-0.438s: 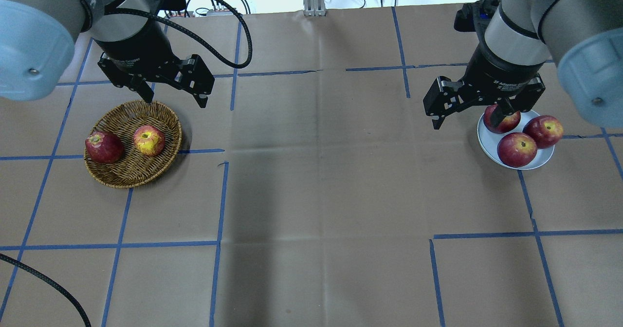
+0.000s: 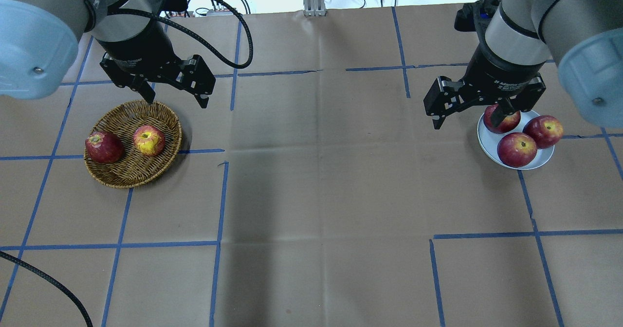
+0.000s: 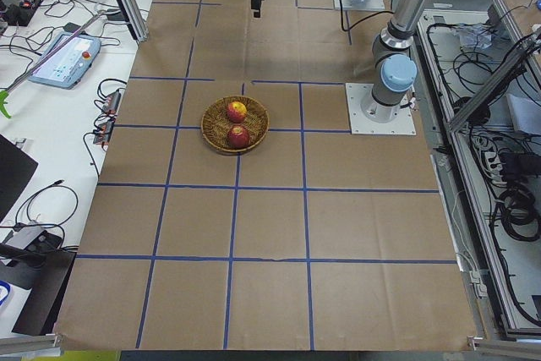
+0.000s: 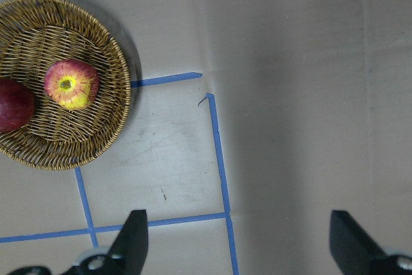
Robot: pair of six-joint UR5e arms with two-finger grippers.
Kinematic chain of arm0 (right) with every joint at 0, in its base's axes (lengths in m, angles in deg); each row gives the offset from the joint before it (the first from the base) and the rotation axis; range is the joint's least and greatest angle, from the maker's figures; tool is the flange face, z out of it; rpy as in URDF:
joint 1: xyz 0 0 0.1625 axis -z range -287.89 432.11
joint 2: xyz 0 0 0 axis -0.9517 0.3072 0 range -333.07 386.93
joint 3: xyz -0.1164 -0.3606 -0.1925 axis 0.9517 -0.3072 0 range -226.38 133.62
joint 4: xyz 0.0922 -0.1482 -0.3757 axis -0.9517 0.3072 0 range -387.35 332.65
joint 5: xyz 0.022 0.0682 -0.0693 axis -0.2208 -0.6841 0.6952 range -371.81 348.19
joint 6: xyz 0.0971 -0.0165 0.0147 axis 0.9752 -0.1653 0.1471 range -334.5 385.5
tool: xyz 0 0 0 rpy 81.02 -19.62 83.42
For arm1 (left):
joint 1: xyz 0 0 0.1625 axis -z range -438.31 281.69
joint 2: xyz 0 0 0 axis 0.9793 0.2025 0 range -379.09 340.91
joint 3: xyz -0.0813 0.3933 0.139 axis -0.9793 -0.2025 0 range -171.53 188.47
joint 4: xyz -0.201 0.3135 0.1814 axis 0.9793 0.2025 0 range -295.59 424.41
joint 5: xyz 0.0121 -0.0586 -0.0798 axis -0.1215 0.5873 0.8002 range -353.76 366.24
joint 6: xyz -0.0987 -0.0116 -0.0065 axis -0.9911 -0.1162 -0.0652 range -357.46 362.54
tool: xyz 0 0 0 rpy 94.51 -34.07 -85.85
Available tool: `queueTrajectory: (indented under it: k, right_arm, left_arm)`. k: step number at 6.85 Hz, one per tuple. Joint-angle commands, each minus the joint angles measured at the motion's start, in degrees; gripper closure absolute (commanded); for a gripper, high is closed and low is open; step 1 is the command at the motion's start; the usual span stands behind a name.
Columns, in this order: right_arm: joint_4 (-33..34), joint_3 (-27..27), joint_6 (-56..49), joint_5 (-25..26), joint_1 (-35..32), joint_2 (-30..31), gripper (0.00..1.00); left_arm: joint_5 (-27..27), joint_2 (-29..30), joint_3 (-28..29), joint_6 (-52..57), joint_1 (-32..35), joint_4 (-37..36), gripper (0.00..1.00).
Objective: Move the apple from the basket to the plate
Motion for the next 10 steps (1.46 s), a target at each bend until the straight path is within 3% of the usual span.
queueTrajectory:
  k: [1, 7, 10]
  right_arm:
    - [0.02, -0.07, -0.01, -0.24, 0.0, 0.09, 0.0]
    - [-0.07, -0.07, 0.08, 0.02, 0.17, 0.35, 0.0]
    - [0.02, -0.24, 0.08, -0.59, 0.17, 0.44, 0.0]
  left_arm:
    - [0.05, -0.08, -0.22, 0.28, -0.04, -0.06, 0.0]
    - [-0.3, -0.7, -1.97, 1.5, -0.56, -2.87, 0.0]
    - [-0.3, 0.7, -2.24, 8.42, -4.68, -2.96, 0.01]
